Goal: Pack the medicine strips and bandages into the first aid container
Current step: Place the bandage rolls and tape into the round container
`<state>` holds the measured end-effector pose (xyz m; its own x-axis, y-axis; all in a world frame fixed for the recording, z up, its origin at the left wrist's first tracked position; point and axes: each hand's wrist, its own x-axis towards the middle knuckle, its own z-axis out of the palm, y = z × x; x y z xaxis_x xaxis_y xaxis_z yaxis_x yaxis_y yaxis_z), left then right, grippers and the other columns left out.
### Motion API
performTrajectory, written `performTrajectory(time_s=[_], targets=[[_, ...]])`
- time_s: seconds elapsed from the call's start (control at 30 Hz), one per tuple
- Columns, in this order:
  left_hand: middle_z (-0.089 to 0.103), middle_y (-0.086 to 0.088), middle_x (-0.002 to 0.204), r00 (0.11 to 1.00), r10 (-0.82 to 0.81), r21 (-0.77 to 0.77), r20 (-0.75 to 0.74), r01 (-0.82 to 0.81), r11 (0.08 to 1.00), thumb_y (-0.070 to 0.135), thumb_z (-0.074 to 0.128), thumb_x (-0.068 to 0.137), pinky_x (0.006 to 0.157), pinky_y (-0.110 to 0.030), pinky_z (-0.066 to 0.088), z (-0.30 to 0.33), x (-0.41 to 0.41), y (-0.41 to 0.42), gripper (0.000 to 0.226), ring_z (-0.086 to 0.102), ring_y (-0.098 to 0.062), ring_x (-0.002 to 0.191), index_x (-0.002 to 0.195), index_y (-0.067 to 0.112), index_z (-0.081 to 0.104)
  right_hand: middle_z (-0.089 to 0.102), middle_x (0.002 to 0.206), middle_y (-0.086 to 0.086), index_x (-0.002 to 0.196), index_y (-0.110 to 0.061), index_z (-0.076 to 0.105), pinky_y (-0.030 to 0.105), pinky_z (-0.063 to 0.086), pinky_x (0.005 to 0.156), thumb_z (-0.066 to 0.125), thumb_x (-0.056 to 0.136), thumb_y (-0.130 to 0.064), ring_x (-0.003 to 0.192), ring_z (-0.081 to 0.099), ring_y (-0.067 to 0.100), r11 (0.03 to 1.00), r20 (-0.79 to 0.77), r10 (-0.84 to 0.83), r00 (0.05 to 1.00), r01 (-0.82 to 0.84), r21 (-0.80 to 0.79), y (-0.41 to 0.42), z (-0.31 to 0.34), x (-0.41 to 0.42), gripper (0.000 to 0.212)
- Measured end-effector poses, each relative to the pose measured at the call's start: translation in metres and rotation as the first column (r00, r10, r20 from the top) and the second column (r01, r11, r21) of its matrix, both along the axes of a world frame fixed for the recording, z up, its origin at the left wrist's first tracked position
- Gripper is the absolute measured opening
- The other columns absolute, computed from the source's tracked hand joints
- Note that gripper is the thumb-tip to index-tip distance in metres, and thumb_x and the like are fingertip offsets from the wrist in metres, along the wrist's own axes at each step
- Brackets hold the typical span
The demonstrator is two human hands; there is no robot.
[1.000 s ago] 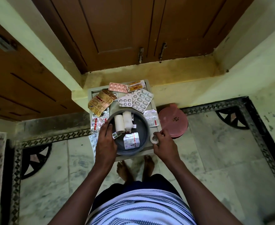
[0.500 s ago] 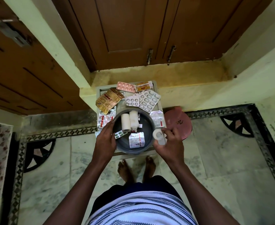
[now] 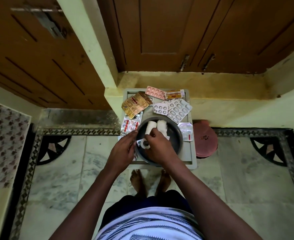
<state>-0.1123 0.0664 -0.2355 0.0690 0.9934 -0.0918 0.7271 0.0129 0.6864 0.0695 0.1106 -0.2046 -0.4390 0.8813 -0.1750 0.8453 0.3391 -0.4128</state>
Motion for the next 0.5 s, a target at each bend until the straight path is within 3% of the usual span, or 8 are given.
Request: performTrajectory(time_s=[0.1, 0.2, 0.33, 0.5], targets=[[0.058, 0.003, 0.148, 1.0, -0.009, 0.012, 0.012, 0.009, 1.0, 0.017, 0.055, 0.103, 0.112, -0.036, 0.046, -0.0006, -0.004, 0.0009, 0.045, 0.053, -0.014, 0.137, 0.148, 0.02, 0.054, 0.055, 0.099, 0.017, 0.099, -0.003, 0.068, 0.038, 0.047, 0.051, 0.068, 0.085, -0.028, 0.087, 0.059, 0.039, 0.991, 0.048, 0.119, 0.992, -0.122, 0.057, -0.0022, 0.0, -0.0027, 0.029], [0.059, 0.003, 0.147, 1.0, -0.013, 0.012, 0.006, 0.013, 1.0, 0.018, 0.056, 0.102, 0.11, -0.035, 0.048, -0.0024, -0.0065, 0.0021, 0.046, 0.054, -0.015, 0.136, 0.148, 0.021, 0.054, 0.053, 0.093, 0.013, 0.092, -0.004, 0.069, 0.033, 0.037, 0.052, 0.068, 0.083, -0.026, 0.082, 0.058, 0.037, 0.979, 0.105, 0.173, 0.979, -0.183, 0.093, -0.005, -0.0042, 0.0018, 0.023], [0.061, 0.001, 0.145, 1.0, -0.018, 0.035, -0.018, 0.019, 0.999, 0.021, 0.057, 0.1, 0.109, -0.036, 0.048, -0.0037, -0.0076, 0.0027, 0.046, 0.056, -0.016, 0.134, 0.146, 0.02, 0.055, 0.056, 0.102, 0.012, 0.11, -0.007, 0.07, 0.038, 0.047, 0.061, 0.069, 0.085, -0.027, 0.094, 0.057, 0.035, 0.985, 0.16, 0.159, 0.974, -0.167, 0.037, -0.0051, -0.0041, 0.0067, 0.033], [0.062, 0.002, 0.143, 0.999, -0.009, 0.034, -0.041, 0.01, 0.999, 0.019, 0.058, 0.1, 0.108, -0.037, 0.05, -0.0018, -0.0061, 0.0038, 0.045, 0.057, -0.016, 0.133, 0.145, 0.021, 0.057, 0.06, 0.089, 0.015, 0.098, -0.002, 0.07, 0.039, 0.049, 0.057, 0.077, 0.078, -0.019, 0.082, 0.063, 0.039, 0.994, 0.189, 0.109, 0.976, -0.11, -0.004, -0.0069, -0.0056, -0.0004, 0.027]])
